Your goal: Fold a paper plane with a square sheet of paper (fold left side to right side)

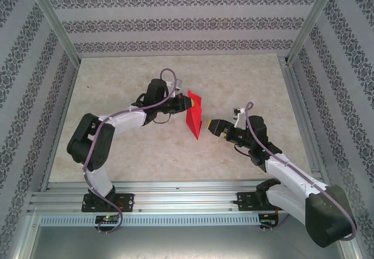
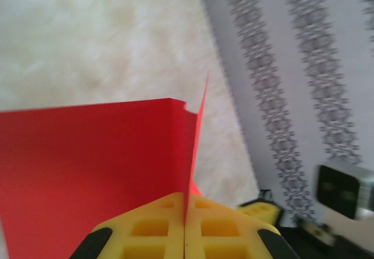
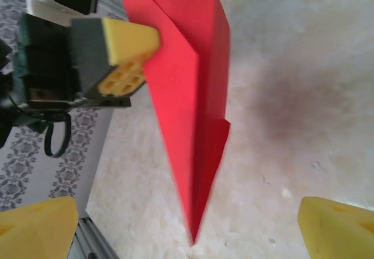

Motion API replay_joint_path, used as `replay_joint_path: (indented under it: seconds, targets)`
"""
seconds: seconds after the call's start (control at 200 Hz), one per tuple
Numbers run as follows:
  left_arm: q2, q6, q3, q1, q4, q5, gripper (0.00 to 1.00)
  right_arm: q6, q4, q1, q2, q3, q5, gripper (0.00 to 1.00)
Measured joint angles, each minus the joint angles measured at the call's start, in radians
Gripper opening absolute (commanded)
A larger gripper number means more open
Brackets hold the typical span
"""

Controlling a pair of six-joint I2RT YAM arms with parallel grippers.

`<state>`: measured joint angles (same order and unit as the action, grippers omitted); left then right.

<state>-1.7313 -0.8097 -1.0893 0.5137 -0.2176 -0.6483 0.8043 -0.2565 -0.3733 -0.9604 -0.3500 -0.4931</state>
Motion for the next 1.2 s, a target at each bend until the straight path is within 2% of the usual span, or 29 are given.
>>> replay_joint_path:
  seconds: [0.15,0.375,0.624,0.819,0.974,1.203]
  targets:
    - [0.153,-0.001,-0.003,0.0,-0.027,0.001,0.1,0.061,-0.129,-0.042,0.007,0.014,-0.015,0.98]
    - [0.194,-0.015,-0.011,0.0,-0.037,-0.002,0.11,0.129,-0.315,-0.139,-0.1,-0.009,-0.051,0.97]
    - [0.201,-0.05,-0.011,0.0,-0.048,-0.032,0.14,0.207,-0.432,-0.195,-0.229,-0.084,-0.083,0.69]
    - [0.201,-0.069,-0.011,0.0,-0.075,-0.054,0.14,0.244,-0.475,-0.195,-0.247,-0.093,-0.085,0.45]
    - [0.201,-0.072,-0.011,0.0,-0.075,-0.055,0.14,0.254,-0.476,-0.191,-0.245,-0.093,-0.086,0.35]
    - [0.201,-0.071,-0.011,0.0,-0.074,-0.054,0.15,0.245,-0.428,-0.156,-0.182,-0.092,-0.089,0.26]
